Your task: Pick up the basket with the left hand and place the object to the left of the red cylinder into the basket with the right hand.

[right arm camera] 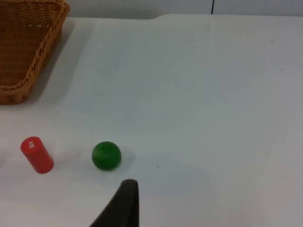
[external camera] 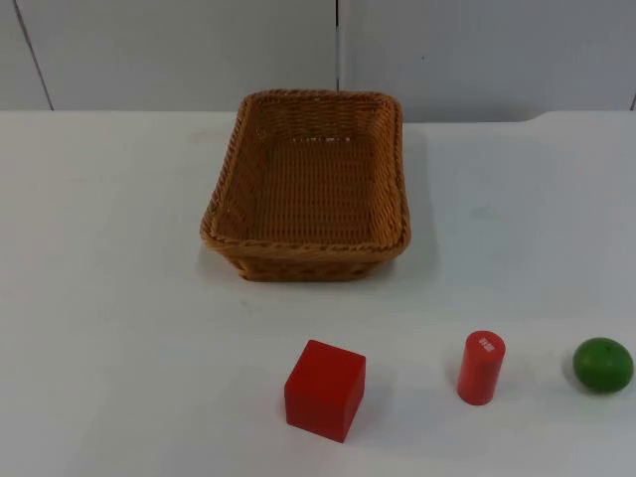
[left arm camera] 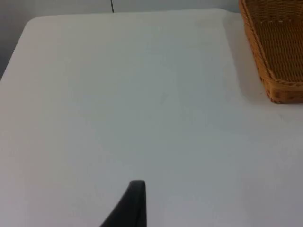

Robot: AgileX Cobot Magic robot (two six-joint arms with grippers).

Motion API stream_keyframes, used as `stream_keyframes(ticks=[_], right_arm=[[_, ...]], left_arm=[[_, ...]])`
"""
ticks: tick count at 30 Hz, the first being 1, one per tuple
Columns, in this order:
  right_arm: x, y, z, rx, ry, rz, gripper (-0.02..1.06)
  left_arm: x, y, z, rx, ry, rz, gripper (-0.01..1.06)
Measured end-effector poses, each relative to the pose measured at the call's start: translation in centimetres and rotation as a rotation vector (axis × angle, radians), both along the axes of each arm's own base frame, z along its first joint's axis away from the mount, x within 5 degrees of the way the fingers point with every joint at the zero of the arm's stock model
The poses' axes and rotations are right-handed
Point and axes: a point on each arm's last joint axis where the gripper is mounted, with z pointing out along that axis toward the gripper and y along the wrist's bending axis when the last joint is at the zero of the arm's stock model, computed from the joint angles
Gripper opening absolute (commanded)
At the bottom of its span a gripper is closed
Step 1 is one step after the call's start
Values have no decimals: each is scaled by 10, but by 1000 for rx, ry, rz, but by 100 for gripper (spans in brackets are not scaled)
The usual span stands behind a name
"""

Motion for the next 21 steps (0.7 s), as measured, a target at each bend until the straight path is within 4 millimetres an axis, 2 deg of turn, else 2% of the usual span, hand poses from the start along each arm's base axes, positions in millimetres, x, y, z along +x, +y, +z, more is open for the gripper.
stream_keyframes(ticks=[2, 5, 7, 8, 11, 12, 15, 16, 21], right_arm=[[0, 0, 2, 0, -8, 0, 105], [7, 1, 18, 3, -26, 4, 105], [22, 2, 33, 4, -31, 8, 105], [22, 2, 33, 4, -31, 8, 105], [45, 5, 48, 13, -27, 17, 105], [45, 5, 48, 13, -27, 17, 105], [77, 8, 54, 23, 11, 25, 105], [77, 8, 54, 23, 11, 25, 105], [124, 11, 43, 28, 114, 28, 105]], left_arm=[[0, 0, 0, 0, -2, 0, 105], [5, 0, 12, -2, -15, 1, 105], [16, -1, 25, -3, -18, 1, 105], [16, -1, 25, -3, -18, 1, 105], [34, -2, 38, -10, -6, -1, 105], [34, -2, 38, -10, -6, -1, 105], [59, -3, 54, -12, 6, 0, 105], [59, -3, 54, -12, 6, 0, 105], [101, -5, 63, -10, 92, 1, 105]])
